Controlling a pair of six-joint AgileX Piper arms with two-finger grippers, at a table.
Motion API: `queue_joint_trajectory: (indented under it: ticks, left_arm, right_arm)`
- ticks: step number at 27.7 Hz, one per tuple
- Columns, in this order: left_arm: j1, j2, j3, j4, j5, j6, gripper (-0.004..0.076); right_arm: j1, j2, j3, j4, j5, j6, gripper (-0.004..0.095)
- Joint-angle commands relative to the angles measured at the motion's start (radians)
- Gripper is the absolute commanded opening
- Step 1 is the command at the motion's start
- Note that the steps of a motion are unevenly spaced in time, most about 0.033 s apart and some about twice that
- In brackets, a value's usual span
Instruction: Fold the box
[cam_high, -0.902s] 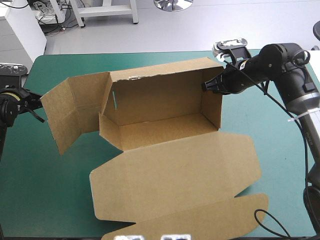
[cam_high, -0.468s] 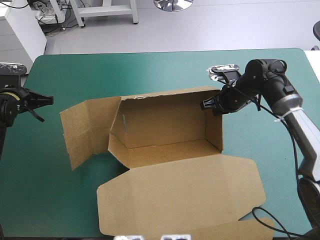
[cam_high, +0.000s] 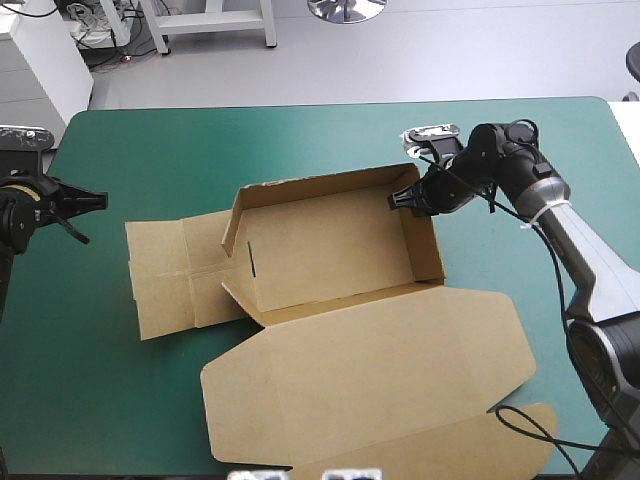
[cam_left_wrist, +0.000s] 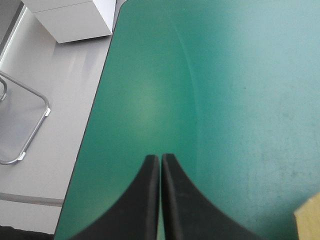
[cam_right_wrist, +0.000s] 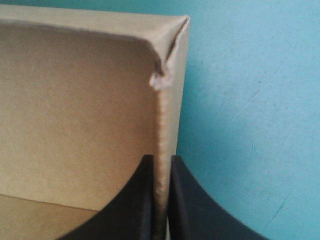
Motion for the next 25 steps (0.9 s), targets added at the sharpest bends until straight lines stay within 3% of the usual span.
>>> queue_joint_trajectory:
  ticks: [1,5,8,16,23,25]
  left_arm:
    - [-0.001,-0.019,-0.027,0.002,-0.059,-0.001,-0.0003]
    - [-0.001,-0.013,-0.027,0.001,-0.059,-0.001,-0.0003]
    - [-0.001,-0.008,-0.027,0.001,-0.059,-0.001,-0.0003]
    - [-0.001,0.013,-0.027,0.0,-0.047,0.012,-0.0003]
    - [-0.001,0.015,-0.027,-0.02,-0.044,0.021,-0.0003]
    - [-0.001,0.015,-0.027,-0.037,-0.041,0.014,-0.0004]
  right_arm:
    - [0.002,-0.032,-0.009,-0.017,-0.072,-0.005,0.0105]
    - [0.002,-0.032,-0.009,-0.018,-0.112,-0.014,0.0347]
    - [0.002,-0.032,-0.009,-0.018,-0.141,-0.038,0.0434]
    - [0.002,-0.032,-0.138,-0.046,-0.114,-0.057,0.0432]
    - [0.002,-0.032,-0.459,-0.066,0.067,-0.002,0.0431]
    - [0.002,-0.032,-0.557,-0.158,0.138,0.051,0.0407]
